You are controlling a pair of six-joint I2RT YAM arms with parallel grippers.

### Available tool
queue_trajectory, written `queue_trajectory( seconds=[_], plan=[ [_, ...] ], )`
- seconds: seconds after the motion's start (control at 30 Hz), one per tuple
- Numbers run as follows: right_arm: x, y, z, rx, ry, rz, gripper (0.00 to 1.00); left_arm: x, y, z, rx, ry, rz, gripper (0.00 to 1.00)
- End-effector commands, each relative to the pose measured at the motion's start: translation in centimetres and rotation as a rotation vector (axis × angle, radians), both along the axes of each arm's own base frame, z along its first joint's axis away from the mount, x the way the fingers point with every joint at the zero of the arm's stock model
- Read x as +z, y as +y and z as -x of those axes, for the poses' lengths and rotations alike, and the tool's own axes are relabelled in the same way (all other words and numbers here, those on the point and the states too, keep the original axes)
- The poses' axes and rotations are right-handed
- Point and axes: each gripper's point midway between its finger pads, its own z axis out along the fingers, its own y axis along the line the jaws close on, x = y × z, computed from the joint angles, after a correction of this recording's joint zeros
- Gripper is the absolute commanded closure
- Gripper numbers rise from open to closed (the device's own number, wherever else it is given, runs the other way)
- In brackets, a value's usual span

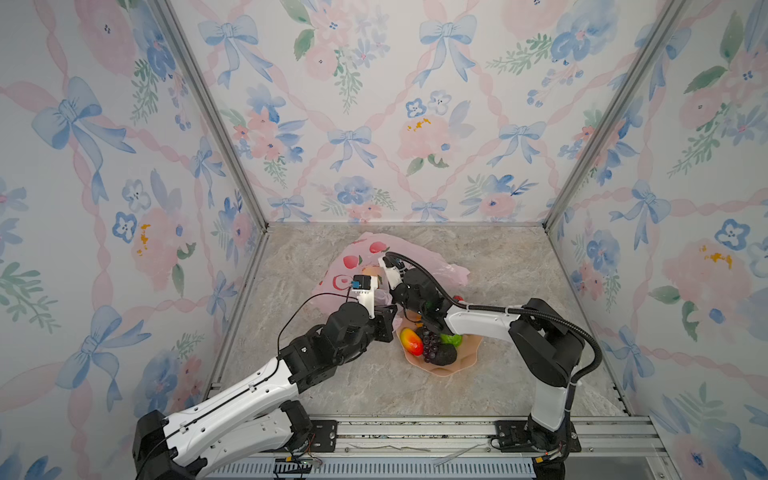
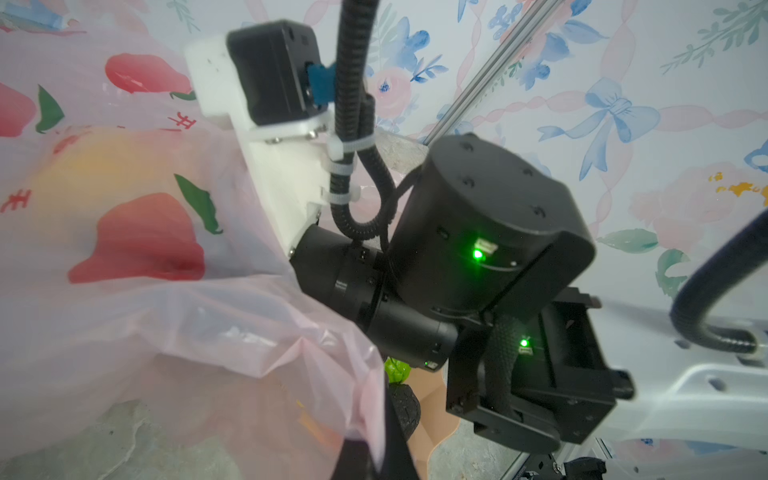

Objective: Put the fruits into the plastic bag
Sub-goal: 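Lower the yellow fruit into the bag opening held by the left gripper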

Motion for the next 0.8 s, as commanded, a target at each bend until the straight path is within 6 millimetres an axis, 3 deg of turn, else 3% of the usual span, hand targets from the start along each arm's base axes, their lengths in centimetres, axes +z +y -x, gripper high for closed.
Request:
queue_trajectory(
  seconds=[0.0,0.2,0.4,0.53,0.6,0.77],
  plan=[
    [-3.7,-1.4,0.5,-0.039,0.268,0.077,0.36,1.2,0.2,0.1,0.001,-0.032,0.018,1.0],
    [-4.5,-0.9,0.9,-0.064,0.5,-0.007,0.35,0.8,0.0,0.1,-0.002,-0.025,0.022,1.0],
    [-4.6,0.8,1.3,-0.048,0.719,-0.097,0.34,0.4,-0.1,0.0,-0.001,-0.018,0.023,1.0],
    [-5.1,1.2,1.2,-0.054,0.784,-0.126,0.33,0.5,-0.2,0.0,-0.002,-0.018,0.038,1.0],
    [-5.8,1.0,1.1,-0.068,0.81,-0.114,0.33,-1.0,-0.1,0.1,-0.001,0.001,0.02,1.0],
    [-7.4,0.5,1.1,-0.091,0.834,-0.067,0.3,-1.3,-0.1,0.2,-0.002,0.004,0.021,1.0]
  ],
)
